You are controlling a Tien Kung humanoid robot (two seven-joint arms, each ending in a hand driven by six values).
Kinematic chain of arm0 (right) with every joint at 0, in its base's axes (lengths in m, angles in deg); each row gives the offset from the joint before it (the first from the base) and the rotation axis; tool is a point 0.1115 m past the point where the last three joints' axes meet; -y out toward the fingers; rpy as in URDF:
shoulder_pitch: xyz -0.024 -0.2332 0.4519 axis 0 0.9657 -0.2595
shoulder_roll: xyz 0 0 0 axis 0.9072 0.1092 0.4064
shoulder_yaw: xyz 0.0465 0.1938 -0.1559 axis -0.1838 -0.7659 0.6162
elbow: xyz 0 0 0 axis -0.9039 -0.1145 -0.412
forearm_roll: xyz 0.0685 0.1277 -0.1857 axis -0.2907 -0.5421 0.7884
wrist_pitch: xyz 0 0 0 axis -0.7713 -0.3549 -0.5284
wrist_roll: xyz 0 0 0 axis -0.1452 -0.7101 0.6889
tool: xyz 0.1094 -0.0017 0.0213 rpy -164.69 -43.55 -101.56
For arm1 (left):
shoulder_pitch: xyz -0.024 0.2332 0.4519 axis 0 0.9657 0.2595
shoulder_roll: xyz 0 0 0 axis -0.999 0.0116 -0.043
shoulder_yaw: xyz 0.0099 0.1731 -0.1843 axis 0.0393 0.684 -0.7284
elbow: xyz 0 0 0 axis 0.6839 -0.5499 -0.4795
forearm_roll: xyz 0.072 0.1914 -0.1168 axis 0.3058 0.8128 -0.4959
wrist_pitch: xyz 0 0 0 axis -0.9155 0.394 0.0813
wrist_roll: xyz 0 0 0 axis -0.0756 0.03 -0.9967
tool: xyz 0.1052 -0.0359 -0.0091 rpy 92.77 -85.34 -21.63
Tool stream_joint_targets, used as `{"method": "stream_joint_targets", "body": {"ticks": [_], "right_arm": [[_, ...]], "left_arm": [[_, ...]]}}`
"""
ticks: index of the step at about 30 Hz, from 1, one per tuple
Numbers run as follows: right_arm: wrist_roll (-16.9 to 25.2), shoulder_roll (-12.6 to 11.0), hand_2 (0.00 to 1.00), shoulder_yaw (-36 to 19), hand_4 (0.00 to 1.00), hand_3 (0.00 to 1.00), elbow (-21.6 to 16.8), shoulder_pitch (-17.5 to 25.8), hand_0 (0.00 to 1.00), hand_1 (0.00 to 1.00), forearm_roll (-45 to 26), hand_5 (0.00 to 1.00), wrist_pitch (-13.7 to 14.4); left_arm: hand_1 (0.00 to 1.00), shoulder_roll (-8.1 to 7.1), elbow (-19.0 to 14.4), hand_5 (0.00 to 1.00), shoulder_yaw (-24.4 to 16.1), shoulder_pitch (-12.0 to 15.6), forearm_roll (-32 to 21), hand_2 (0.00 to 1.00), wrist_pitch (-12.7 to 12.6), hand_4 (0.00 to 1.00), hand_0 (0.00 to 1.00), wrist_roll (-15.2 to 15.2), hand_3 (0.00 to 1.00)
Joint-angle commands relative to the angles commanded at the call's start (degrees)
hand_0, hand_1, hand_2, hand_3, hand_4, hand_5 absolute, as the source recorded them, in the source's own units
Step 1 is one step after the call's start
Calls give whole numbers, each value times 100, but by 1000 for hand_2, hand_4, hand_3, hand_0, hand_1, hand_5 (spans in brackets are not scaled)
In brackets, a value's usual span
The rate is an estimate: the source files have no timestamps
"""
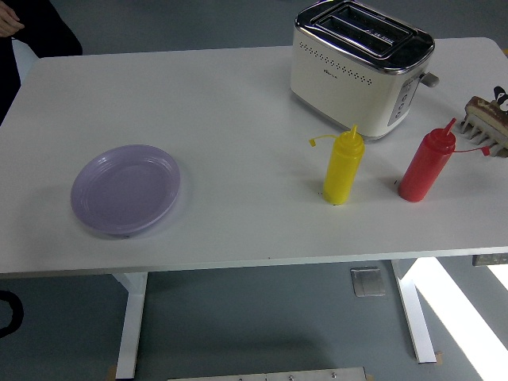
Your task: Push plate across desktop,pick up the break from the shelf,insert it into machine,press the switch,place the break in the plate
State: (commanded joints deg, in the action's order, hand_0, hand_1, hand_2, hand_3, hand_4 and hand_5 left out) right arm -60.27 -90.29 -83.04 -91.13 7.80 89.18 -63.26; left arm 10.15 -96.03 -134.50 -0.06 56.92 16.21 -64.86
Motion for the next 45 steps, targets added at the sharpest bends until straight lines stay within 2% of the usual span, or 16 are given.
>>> {"method": "stream_joint_targets", "body": {"ticks": [17,27,37,45], "right_arm": [[-14,109,795,152,738,777,123,119,810,782,71,106,20],[-4,154,796,228,754,783,226,114,811,780,58,138,37],[50,190,772,324,756,778,521,7,799,759,15,140,140],[117,193,751,485,753,775,938,-180,790,741,-37,143,245]], "left_arm": [[778,97,496,925,777,-371,-50,717,107,803,870,64,754],[779,172,803,927,1064,-609,-89,718,131,800,867,98,753],[779,243,909,927,1392,-764,-130,718,152,797,863,80,753],[779,282,915,925,1687,-852,-168,718,158,793,861,77,753]]}}
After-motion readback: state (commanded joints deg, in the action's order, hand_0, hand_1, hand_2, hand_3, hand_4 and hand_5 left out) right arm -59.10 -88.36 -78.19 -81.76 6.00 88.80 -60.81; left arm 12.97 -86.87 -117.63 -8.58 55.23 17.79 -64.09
